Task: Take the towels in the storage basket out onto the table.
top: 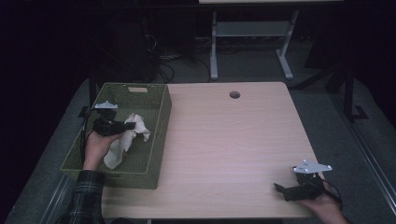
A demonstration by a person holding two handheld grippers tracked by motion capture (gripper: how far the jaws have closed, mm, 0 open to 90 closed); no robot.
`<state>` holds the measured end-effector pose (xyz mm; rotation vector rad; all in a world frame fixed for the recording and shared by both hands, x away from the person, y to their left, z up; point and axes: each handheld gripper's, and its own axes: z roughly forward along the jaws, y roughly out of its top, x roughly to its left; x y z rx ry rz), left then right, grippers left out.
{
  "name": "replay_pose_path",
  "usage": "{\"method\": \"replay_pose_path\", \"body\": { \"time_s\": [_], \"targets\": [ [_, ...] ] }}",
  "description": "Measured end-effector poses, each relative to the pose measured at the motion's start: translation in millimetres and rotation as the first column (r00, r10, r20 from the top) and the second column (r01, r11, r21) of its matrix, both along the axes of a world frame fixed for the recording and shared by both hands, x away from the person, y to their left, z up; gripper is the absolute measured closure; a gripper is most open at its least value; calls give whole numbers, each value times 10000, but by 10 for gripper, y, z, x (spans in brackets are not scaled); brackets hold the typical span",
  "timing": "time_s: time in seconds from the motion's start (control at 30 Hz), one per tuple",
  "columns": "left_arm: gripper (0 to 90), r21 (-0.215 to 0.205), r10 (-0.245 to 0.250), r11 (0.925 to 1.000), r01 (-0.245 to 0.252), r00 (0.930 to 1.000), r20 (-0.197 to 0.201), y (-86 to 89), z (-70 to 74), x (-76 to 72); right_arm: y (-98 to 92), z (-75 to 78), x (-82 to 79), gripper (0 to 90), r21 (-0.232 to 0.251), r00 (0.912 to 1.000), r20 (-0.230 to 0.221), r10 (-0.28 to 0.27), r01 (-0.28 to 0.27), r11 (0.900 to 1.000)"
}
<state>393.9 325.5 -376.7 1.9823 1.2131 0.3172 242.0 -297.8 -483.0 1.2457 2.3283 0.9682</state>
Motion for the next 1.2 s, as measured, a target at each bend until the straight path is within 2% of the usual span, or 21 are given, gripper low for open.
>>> {"method": "replay_pose_path", "body": {
  "time_s": [0.17,0.33,0.37,0.4,0.53,0.8,1.03,1.1,1.2],
  "targets": [
    [815,-675,245,9975,-210,9983,521,52,105,-52,0,-1,0,0,8,10000,4,1,-1,10000],
    [817,-1145,307,9933,-184,9939,1059,73,258,-104,0,0,0,0,11,10000,2,-2,2,10000],
    [817,-1145,307,9933,-184,9939,1059,73,258,-104,0,-1,0,0,9,10000,4,0,0,10000],
    [817,-1209,329,9925,-168,9907,1318,70,325,-122,0,0,0,0,2,10000,-3,1,-1,10000],
    [817,-1504,367,9886,-103,9842,1734,44,449,-149,0,0,0,0,8,10000,0,-2,2,10000],
    [818,-1796,237,9835,207,9701,2414,-84,663,-191,0,-1,0,0,12,10000,3,1,-1,10000],
    [818,-1805,-21,9820,547,9601,2796,-203,836,-205,0,-1,0,0,11,10000,4,0,0,10000],
    [818,-1735,-46,9831,580,9559,2935,-232,898,-212,0,-1,0,0,10,10000,3,-1,1,10000],
    [818,-1819,-94,9808,700,9492,3146,-276,999,-220,0,-1,0,0,8,10000,4,1,-1,10000]
  ]
}}
